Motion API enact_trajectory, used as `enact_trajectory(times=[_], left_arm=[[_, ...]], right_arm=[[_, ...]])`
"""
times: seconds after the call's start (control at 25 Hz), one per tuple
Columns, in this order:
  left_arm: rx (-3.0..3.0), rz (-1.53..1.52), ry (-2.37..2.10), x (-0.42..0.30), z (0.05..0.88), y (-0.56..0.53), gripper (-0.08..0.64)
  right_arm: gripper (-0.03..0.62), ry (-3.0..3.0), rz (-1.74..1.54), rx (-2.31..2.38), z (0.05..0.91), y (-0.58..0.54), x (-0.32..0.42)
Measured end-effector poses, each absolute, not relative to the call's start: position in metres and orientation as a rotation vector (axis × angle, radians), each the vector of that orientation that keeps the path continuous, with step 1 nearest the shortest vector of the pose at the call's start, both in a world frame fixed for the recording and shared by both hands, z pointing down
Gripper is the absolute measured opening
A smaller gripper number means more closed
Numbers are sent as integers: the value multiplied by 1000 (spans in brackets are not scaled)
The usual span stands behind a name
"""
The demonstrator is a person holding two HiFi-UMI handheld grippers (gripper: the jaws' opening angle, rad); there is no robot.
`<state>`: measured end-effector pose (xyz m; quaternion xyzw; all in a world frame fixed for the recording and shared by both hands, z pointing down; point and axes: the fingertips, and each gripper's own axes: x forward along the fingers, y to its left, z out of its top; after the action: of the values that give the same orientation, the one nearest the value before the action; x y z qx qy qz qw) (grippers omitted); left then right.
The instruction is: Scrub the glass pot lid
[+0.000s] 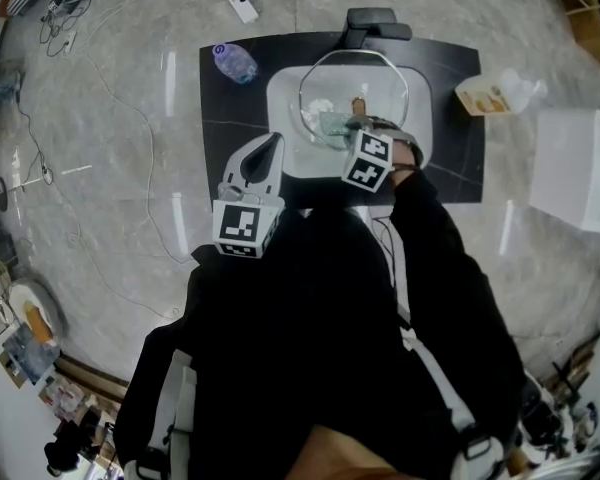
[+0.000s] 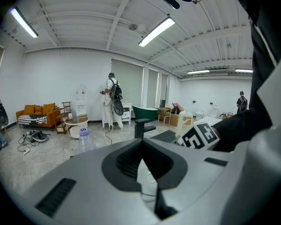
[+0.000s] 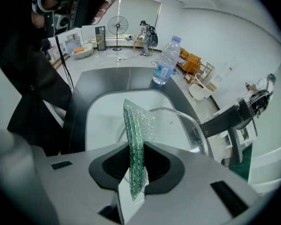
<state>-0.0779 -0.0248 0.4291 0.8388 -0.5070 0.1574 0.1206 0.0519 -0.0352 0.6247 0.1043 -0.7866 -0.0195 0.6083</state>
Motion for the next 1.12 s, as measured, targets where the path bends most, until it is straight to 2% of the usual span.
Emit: enact_trajectory(times=[0.68,1.12], left_arm=[[2492,477,-1447,-71,424,-41,3],[2484,525,-1469,-71,428,-53,3]], right_arm=[[69,-1687,-329,444,610,-131,102],[69,-1673,-393,554,625,-192,123]])
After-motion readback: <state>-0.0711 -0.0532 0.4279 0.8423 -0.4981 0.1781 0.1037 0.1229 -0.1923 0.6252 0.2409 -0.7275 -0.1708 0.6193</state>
